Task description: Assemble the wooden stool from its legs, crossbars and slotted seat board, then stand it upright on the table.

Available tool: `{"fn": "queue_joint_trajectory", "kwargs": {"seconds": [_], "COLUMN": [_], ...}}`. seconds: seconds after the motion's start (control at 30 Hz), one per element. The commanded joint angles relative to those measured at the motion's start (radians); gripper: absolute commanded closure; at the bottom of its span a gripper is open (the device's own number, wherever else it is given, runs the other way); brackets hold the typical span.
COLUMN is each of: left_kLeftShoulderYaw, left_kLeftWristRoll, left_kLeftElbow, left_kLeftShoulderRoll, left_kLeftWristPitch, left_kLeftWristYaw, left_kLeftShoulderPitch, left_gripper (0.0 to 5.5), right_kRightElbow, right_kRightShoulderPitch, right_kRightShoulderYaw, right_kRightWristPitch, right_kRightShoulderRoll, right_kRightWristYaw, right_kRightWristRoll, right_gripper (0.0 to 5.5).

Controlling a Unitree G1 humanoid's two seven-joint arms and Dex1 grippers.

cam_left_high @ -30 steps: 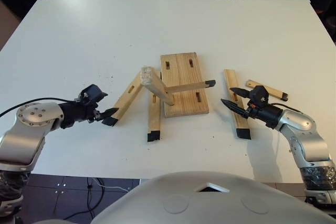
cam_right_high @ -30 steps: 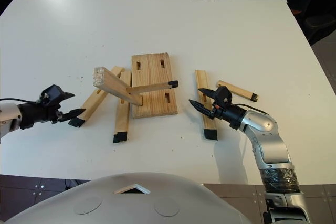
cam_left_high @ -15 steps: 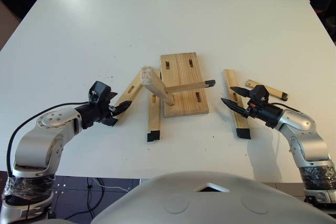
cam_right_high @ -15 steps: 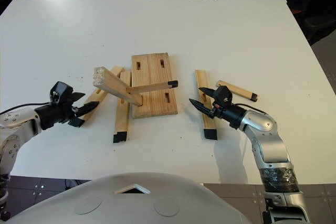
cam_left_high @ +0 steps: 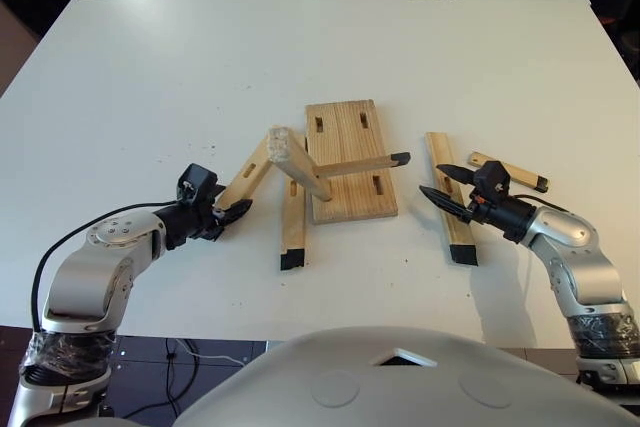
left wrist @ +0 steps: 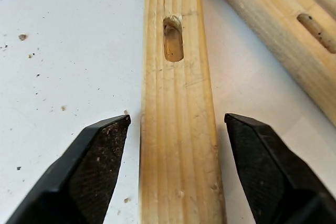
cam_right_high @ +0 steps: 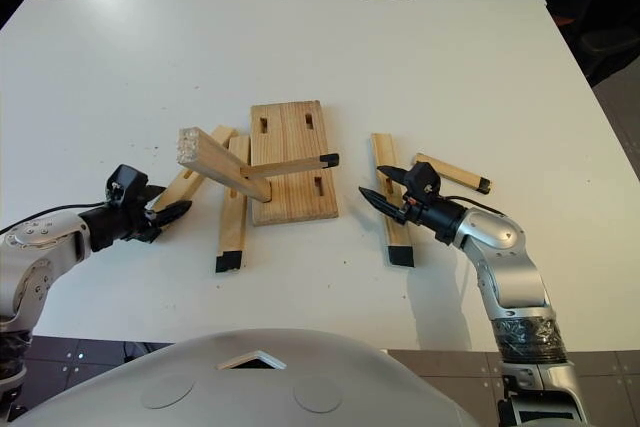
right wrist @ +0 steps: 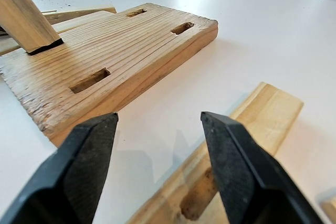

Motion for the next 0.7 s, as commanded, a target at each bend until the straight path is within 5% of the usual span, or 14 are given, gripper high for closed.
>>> {"fn": "queue_joint_trajectory", "kwargs": {"seconds": [0.03, 0.17, 0.37, 0.5, 0.7], "left_kLeftShoulderYaw": [-0.002, -0.001, 0.043, 0.124, 0.179], "left_kLeftWristRoll": [0.006, 0.027, 0.019, 0.027, -0.124], "left_kLeftElbow": [0.003, 0.021, 0.031, 0.053, -0.063], "left_kLeftShoulderRoll": [0.000, -0.001, -0.038, -0.042, -0.014], "left_kLeftWristPitch": [-0.023, -0.052, -0.074, -0.166, -0.249], "left_kLeftWristYaw": [-0.020, -0.011, 0.022, 0.062, -0.068], "left_kLeftShoulderPitch": [0.025, 0.023, -0.046, -0.204, -0.442], "left_gripper": [2.89, 3.47, 3.47, 3.47, 3.47], "right_kRightElbow": [-0.006, -0.008, 0.016, 0.014, -0.055], "right_kRightShoulderPitch": [-0.013, -0.014, -0.075, -0.172, -0.380], "right_kRightShoulderYaw": [-0.002, -0.013, -0.058, -0.196, -0.307], "right_kRightWristPitch": [0.005, 0.008, 0.022, 0.096, 0.255], "right_kRightShoulderRoll": [-0.011, -0.019, -0.025, -0.035, -0.083], "right_kRightWristYaw": [0.010, 0.016, 0.012, 0.002, -0.016], "right_kRightWristRoll": [0.001, 0.005, 0.035, 0.181, 0.385], "right_gripper": [2.60, 2.60, 2.60, 2.60, 2.60]}}
